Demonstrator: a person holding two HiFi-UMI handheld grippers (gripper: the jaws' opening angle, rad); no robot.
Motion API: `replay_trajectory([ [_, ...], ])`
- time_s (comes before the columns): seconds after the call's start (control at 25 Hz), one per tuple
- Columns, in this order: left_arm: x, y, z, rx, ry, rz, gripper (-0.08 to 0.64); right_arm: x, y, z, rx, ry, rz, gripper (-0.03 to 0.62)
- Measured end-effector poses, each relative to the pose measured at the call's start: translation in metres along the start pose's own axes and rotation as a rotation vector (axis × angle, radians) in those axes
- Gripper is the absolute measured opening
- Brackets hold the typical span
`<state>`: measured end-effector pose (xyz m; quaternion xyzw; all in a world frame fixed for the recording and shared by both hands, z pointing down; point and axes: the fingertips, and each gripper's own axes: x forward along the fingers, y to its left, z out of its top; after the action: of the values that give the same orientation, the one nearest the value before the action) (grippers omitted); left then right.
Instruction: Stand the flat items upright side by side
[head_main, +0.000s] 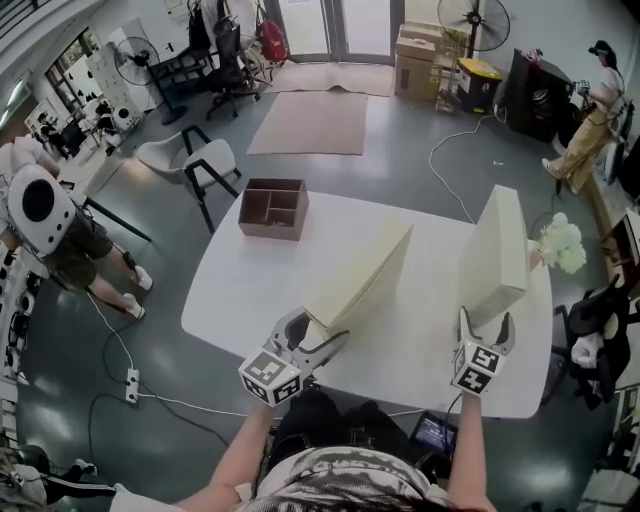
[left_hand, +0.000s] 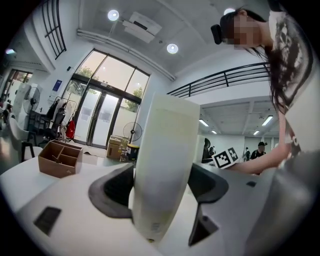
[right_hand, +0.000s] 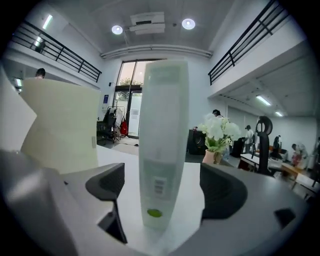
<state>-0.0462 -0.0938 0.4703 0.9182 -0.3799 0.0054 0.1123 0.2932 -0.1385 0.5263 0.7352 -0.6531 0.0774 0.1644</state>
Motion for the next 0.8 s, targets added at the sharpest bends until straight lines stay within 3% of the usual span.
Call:
replay_trajectory([
  [0.08,0.003,0.0,0.0,-0.004,-0.002,0.012,0.341,0.014,-0.004,-0.002,0.01,0.018,0.016,0.45],
  [0.16,0.004,0.001,0.001,-0.008,-0.002,0.03,0.341,0.02,-0.003,-0.004,0.023,0.021,0.036,0.33],
  [0.2,0.005,0.001,0.001,-0.008,0.0,0.039,0.339,0.02,-0.003,-0.004,0.027,0.017,0.046,0.321],
  [0.44,0.015,0.002,0.003,-0.01,0.005,0.105,0.334,0.005,0.018,-0.006,0.02,0.023,0.113,0.304],
  [0.8,0.027,0.014,0.01,0.027,-0.006,0.17,0.319,-0.026,0.087,-0.008,0.019,0.038,0.158,0.301],
])
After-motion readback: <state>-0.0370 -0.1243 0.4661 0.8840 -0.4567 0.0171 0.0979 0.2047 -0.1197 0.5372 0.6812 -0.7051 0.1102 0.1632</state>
